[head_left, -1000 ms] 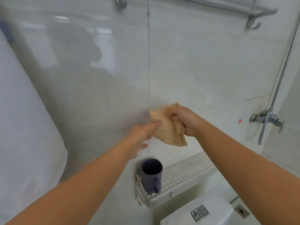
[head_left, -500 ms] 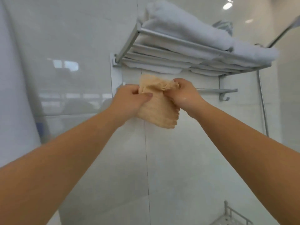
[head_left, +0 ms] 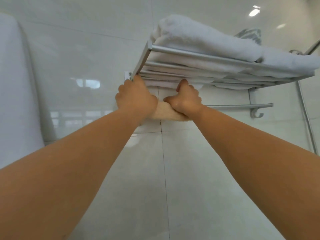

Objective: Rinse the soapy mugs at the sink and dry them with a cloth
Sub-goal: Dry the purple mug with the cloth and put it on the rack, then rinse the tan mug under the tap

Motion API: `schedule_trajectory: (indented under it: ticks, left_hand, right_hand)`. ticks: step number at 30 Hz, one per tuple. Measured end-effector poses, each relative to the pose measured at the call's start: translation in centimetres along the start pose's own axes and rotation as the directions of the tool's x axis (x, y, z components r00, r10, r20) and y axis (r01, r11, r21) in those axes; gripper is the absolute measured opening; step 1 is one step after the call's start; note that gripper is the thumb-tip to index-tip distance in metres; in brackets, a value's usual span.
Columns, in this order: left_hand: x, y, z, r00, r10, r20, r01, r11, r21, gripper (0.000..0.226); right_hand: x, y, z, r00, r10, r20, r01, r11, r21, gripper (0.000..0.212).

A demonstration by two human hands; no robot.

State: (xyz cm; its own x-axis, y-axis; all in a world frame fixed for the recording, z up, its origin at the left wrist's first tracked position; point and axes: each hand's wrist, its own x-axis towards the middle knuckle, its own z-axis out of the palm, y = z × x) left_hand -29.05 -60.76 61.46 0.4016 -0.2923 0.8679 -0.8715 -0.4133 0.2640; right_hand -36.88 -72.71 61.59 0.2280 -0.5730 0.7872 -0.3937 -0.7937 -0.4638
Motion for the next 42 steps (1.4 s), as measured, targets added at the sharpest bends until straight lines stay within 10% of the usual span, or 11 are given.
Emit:
schedule_trajectory:
  ticks: [7,15,19,31,36,42]
  left_hand:
    - [-0.2,-0.5,1.4,0.964,0.257,0.066,-0.261,0.963,0.065,0.029]
    - [0.1,-0.8,1.4,0.968,0.203,0.144,-0.227,0.959,0.171,0.035]
    - [0.1,-1.2,1.4,0.962,0.225,0.158,-0.254,0.947,0.199,0.039]
    - [-0.8,-3.4,-2.8,0.949,0.204,0.24,-0.092,0.908,-0.408,0.019]
    - [-6.3,-9.9,-6.3,0.926,0.037,0.375,0.235,0.722,-0.65,0.015]
    - [-18.0,-23.2,-10.7,0.664,-0.086,0.743,0.697,0.433,-0.572,0.008]
  right_hand:
    - [-2.4,0.5,-0.6,0.847,-0.512,-0.144,0.417,0.806,-0.419,0.029]
    - [-2.1,1.0,-1.6,0.919,-0.197,0.342,0.235,0.969,-0.073,0.052]
    - [-1.6,1.2,-1.0,0.934,-0.273,0.229,0.294,0.954,-0.062,0.043]
    - [-4.8,-1.1,-2.6,0.977,-0.211,-0.025,0.208,0.973,-0.096,0.032]
    - [-11.3,-6.0,-3.4,0.968,0.115,0.222,-0.21,0.854,0.476,0.019]
    - [-24.3,-10.6,1.3,0.807,0.258,0.532,-0.528,0.719,0.452,0.023]
